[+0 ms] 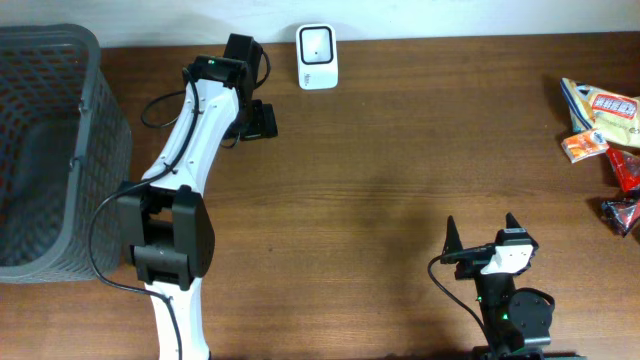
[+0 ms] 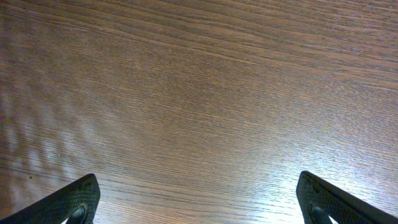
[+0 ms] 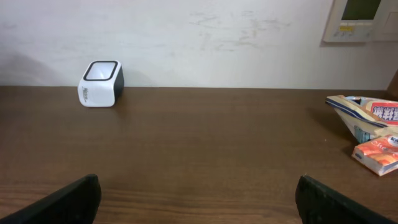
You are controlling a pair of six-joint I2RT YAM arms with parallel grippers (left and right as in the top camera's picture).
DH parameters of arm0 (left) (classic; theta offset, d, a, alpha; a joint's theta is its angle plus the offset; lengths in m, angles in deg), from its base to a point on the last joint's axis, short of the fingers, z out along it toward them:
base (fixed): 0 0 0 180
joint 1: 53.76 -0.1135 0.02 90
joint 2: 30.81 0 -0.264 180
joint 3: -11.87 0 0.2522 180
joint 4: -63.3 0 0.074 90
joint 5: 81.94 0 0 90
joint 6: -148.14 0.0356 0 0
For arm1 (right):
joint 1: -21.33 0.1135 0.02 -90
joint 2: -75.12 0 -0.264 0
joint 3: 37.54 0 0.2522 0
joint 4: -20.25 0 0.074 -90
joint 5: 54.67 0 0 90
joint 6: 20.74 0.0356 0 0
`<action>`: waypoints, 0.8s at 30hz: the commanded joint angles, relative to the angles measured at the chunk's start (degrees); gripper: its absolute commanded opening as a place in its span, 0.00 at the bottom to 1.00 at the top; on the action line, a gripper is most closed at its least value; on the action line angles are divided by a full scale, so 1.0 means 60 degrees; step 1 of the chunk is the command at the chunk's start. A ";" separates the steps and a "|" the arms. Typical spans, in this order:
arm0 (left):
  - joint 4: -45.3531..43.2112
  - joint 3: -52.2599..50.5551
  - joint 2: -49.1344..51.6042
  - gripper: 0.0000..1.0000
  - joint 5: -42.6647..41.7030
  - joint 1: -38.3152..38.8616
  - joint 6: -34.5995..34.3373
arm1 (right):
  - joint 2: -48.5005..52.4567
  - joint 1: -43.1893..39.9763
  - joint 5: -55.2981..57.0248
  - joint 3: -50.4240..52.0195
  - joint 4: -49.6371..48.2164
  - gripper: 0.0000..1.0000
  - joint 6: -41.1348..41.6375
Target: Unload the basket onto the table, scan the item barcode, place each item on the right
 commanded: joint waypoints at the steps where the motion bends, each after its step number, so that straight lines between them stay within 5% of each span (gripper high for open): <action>1: 0.0011 0.0011 -0.0117 0.99 0.0069 -0.0007 -0.0025 | -0.0084 -0.0018 0.0200 0.0087 0.0029 0.98 0.0302; 13: 0.0011 0.0011 -0.0117 0.99 0.0069 -0.0007 -0.0025 | -0.0084 -0.0018 0.0084 0.0087 0.0025 0.99 0.0295; 17: 0.1213 0.0011 -0.0288 0.99 0.0583 -0.0047 0.0073 | -0.0084 -0.0018 0.0087 0.0087 0.0025 0.98 0.0295; 24: 0.1078 -0.0029 -0.2765 0.99 0.0641 -0.0197 0.2809 | -0.0084 -0.0018 0.0087 0.0087 0.0022 0.99 0.0295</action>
